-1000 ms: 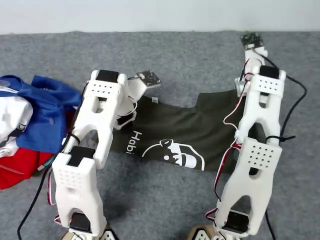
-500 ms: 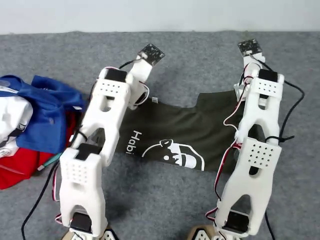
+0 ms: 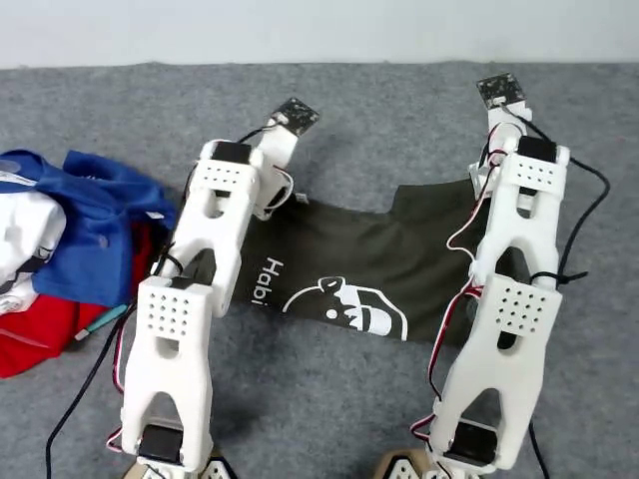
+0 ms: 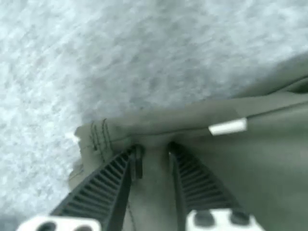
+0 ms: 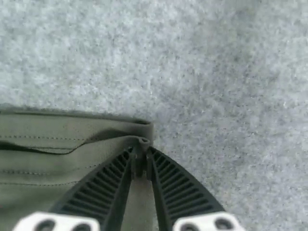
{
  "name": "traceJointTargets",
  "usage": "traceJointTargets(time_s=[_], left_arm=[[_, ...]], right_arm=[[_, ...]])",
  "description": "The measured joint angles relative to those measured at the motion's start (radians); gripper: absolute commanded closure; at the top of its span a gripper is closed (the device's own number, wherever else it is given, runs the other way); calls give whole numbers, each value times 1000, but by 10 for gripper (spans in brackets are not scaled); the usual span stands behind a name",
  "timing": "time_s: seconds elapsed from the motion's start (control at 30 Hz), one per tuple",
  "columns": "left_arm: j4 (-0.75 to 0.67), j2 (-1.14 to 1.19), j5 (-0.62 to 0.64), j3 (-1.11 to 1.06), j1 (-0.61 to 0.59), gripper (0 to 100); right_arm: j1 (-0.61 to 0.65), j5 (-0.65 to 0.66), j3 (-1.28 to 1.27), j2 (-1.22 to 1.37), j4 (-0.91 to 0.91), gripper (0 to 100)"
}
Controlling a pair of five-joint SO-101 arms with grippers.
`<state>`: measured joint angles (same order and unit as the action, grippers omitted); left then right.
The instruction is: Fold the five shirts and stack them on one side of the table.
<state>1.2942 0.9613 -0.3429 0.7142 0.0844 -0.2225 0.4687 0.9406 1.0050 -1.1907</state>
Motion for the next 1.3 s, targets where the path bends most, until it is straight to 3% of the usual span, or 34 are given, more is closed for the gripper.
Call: traceJointTargets(time_s=[0.53, 0.6, 0.9, 1.07, 1.3], left_arm=[[163, 25, 2, 118, -69, 907], [212, 32, -3, 164, -60, 907], [425, 38, -3, 500, -44, 907], [440, 40, 2, 586, -38, 907], [440, 40, 138, 520, 29, 907]], right_arm=[[-3, 0, 0, 0, 0, 985], [-3, 0, 0, 0, 0, 949], [-3, 0, 44, 0, 0, 571], [-3, 0, 157, 0, -26, 563], [-104, 0, 377, 0, -302, 563]])
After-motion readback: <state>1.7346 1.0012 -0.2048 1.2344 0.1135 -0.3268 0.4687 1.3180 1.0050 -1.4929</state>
